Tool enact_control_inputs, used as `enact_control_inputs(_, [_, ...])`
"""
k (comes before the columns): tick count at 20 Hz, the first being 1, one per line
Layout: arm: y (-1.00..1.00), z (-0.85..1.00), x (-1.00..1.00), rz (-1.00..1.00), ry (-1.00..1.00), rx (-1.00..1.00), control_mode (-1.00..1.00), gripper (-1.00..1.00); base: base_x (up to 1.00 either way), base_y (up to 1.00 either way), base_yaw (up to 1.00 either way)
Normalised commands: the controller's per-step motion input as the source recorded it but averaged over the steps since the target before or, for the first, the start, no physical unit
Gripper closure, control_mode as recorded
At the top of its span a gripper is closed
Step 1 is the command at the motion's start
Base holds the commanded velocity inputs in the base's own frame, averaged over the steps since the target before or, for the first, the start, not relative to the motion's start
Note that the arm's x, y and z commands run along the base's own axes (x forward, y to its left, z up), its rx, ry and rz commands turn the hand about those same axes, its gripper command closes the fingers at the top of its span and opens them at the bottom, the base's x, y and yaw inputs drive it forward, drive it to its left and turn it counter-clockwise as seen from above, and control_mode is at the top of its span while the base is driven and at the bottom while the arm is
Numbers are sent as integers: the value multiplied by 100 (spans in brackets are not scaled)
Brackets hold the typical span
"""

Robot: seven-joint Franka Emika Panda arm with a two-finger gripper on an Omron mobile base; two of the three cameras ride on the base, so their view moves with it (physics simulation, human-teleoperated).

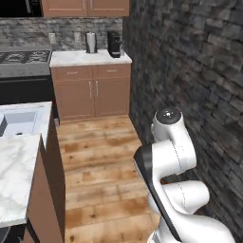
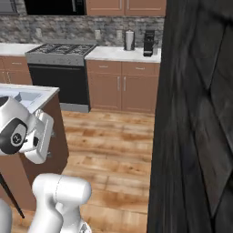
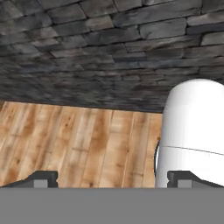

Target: Place the fish on the counter behind the older fish on the same shelf of the fridge to maintain FIFO order. Close the fridge door when finished.

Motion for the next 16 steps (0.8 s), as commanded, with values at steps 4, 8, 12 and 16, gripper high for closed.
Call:
enact_control_inputs(4, [0, 0, 0, 0, 0, 0, 100, -100, 100, -39, 36])
enact_control_inputs(8, [0, 0, 0, 0, 0, 0, 100, -100, 100, -34, 37])
enact_control_inputs(12, [0, 0, 0, 0, 0, 0, 100, -100, 100, -40, 37])
enact_control_inputs(16, [0, 0, 0, 0, 0, 0, 100, -100, 100, -41, 38])
